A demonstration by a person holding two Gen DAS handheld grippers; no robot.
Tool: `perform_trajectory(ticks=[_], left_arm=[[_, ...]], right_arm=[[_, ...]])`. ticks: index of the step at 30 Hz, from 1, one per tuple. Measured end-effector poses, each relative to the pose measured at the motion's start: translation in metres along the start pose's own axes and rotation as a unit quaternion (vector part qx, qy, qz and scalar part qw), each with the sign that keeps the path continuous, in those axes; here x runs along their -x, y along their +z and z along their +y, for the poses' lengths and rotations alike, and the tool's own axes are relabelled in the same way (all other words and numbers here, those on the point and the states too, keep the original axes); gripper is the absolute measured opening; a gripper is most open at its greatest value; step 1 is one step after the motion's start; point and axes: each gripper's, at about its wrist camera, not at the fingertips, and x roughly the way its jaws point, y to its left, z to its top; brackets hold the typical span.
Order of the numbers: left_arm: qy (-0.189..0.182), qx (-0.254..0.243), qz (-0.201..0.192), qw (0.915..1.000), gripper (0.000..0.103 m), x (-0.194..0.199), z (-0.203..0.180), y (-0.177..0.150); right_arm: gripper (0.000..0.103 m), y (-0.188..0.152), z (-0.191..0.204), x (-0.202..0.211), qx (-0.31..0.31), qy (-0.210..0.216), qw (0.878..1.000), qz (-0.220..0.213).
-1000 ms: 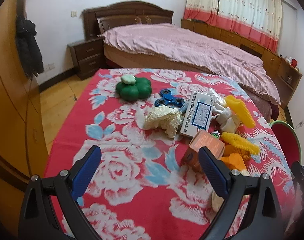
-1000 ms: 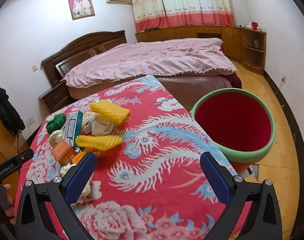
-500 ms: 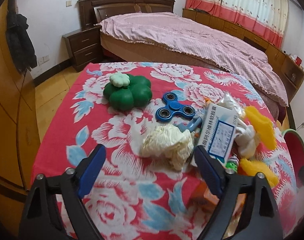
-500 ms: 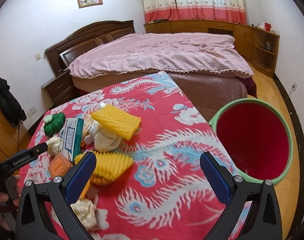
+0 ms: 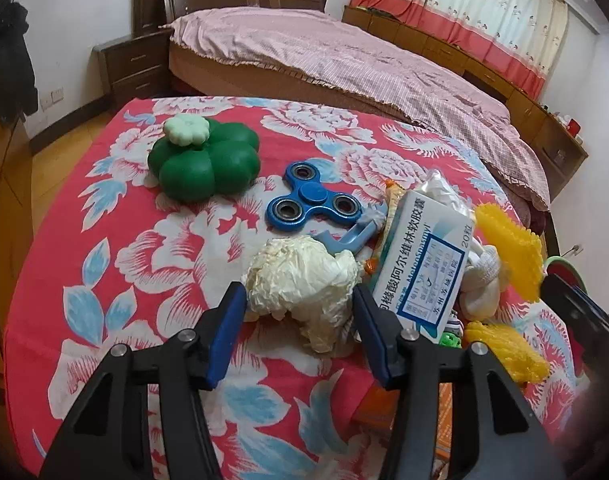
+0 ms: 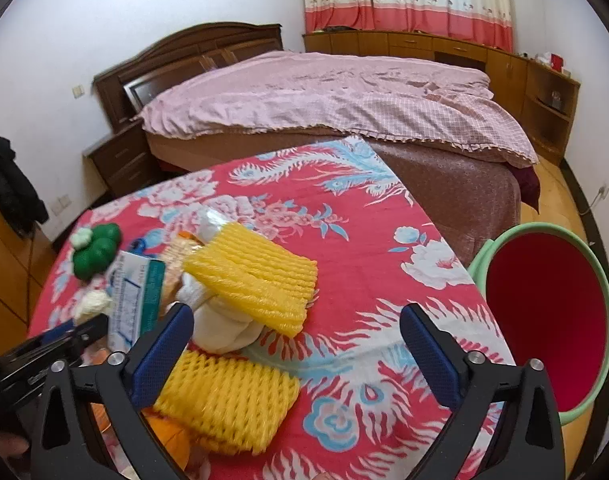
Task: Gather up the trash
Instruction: 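Grasp the yellow foam net with the right tool while the left tool grasps crumpled white paper, then lift and carry the foam net and paper over the red bin with both tools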
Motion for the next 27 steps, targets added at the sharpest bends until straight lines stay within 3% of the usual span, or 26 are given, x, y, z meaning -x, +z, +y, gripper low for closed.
perform_trajectory(ticks=[6, 12, 21, 27], left_arm=[[-0.005, -0.016, -0.013, 0.9998, 0.050, 0.002, -0.004, -0.004], [-0.025, -0.010, -0.020, 0.9994, 0.043, 0.005, -0.002, -0.007], [-0.033, -0.010, -0.026, 0.9991, 0.037, 0.006, 0.000, -0.007], [-0.029, -0.013, -0.034, 0.9989, 0.035, 0.011, -0.002, -0.007]], right_arm=[[0.055, 0.000, 0.001, -0.019, -0.009, -0.007, 1.000, 0.028], [0.035, -0.006, 0.005, -0.028, -0.013, -0.020, 0.999, 0.045], [0.016, -0.011, 0.004, -0.035, -0.025, -0.014, 0.998, 0.063], [0.011, -0.010, 0.003, -0.025, -0.016, -0.005, 0.999, 0.044]])
